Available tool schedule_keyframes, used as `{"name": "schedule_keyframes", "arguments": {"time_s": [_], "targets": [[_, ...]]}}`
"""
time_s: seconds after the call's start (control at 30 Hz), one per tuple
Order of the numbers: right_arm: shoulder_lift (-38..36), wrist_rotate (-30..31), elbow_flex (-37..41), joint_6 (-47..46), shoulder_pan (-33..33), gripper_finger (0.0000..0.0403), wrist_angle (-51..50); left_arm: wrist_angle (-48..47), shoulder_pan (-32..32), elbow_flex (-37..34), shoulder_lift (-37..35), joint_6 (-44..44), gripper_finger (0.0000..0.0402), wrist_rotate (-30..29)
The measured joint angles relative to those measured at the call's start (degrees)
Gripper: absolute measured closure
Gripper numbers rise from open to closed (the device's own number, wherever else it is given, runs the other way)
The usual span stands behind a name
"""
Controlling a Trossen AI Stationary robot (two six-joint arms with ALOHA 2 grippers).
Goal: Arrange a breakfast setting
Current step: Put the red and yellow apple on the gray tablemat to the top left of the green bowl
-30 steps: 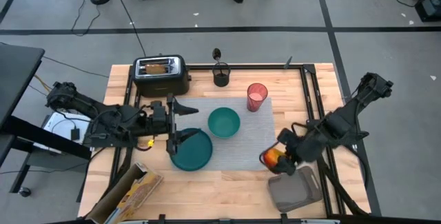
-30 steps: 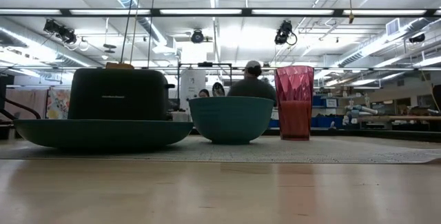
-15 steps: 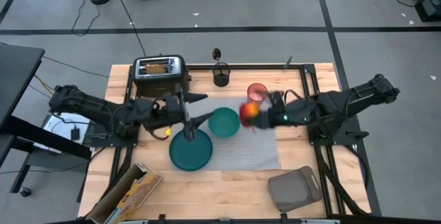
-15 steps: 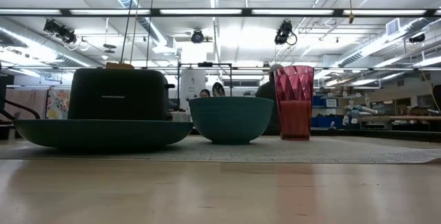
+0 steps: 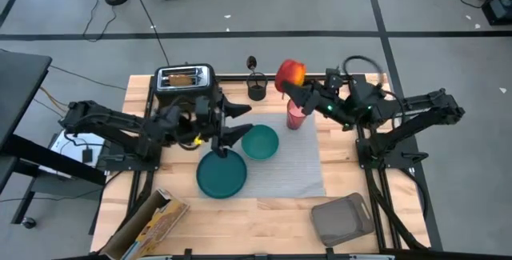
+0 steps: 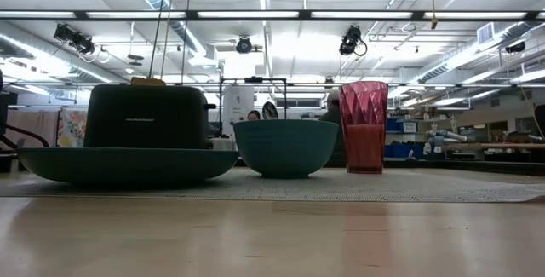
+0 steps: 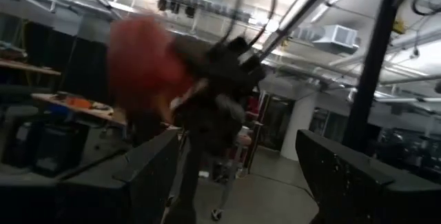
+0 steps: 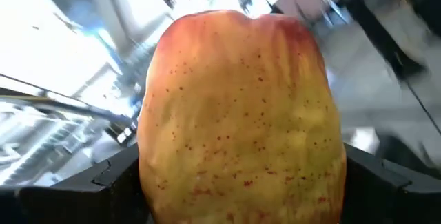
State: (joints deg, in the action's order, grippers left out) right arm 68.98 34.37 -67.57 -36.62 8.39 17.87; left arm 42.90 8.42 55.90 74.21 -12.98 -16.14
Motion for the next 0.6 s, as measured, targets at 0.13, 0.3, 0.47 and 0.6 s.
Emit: {"name": "schedule_keyframes", "arguments": {"time_s": [0.13,0.3,0.47,0.6], "targets": [[2.65,-5.92,-0.02,8.86,-0.67,0.0057,10.63,6.73,-1.01,-0.02,4.92,-4.14,0.0104,-1.09],[6.24,-13.81,0.0,9.93,-1.08,0.0057,13.2,11.18,-1.65,-0.02,7.88,-4.43,0.0115,-1.2],[9.43,-16.76,0.02,11.31,-1.03,0.0057,13.71,10.02,-1.61,-0.02,8.04,-3.35,0.0149,0.04],[11.31,-18.95,0.02,11.97,-1.08,0.0057,14.65,8.45,-1.61,-0.02,8.16,-3.01,0.0182,0.08]]}}
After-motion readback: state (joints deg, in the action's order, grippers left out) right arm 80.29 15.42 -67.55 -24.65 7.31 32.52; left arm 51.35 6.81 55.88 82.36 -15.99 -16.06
